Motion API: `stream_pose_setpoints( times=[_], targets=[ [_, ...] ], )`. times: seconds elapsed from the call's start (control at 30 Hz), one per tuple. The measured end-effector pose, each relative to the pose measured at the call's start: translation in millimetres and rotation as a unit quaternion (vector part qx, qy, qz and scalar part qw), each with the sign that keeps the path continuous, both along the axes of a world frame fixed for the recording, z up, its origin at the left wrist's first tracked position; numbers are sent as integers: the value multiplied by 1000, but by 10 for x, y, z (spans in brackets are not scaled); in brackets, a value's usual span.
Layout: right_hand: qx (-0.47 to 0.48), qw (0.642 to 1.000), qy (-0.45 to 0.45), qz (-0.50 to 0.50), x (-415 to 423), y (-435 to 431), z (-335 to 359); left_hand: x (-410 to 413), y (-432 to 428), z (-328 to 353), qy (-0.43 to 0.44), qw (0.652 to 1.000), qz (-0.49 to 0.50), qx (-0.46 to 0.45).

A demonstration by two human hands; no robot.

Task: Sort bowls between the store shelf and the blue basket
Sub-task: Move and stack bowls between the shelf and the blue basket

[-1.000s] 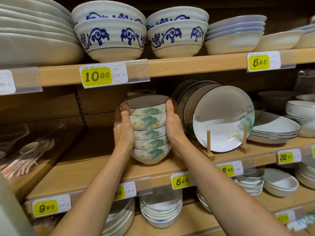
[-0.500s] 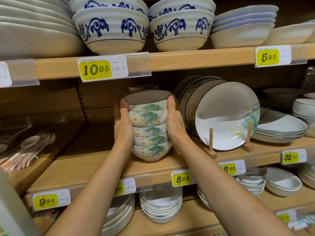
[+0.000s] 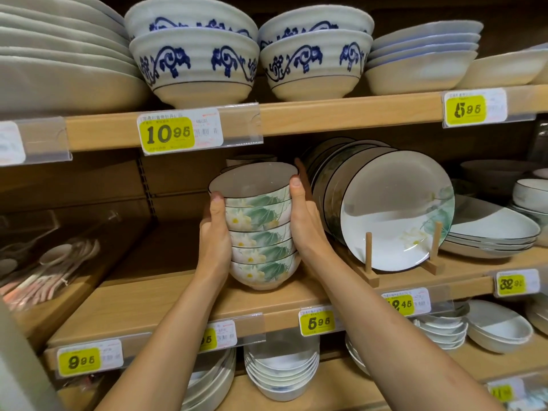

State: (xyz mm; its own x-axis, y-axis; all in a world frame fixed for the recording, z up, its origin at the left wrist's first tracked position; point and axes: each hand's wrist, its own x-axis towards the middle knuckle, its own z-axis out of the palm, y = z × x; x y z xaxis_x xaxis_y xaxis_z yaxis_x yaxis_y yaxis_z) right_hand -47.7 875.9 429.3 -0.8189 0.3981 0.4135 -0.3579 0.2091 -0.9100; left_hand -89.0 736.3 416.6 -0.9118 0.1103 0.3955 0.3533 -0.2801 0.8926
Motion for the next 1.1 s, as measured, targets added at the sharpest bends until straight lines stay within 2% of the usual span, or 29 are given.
stream_pose_setpoints(
  times=[0.27,0.5,0.97,1.1],
  targets=[
    [-39,999,-23,20,12,-23,52,33,-35,-33,25,999,-21,5],
    [-35,998,-19,48,16,-27,57,35,-33,-31,26,1000,-8,-9],
    [-43,998,-9,38,12,-36,-97,30,-41,-71,18,1000,3,-23],
    [-65,998,-21,-4,-18,-59,-174,39,-11,-81,27,998,43,-40]
  ],
)
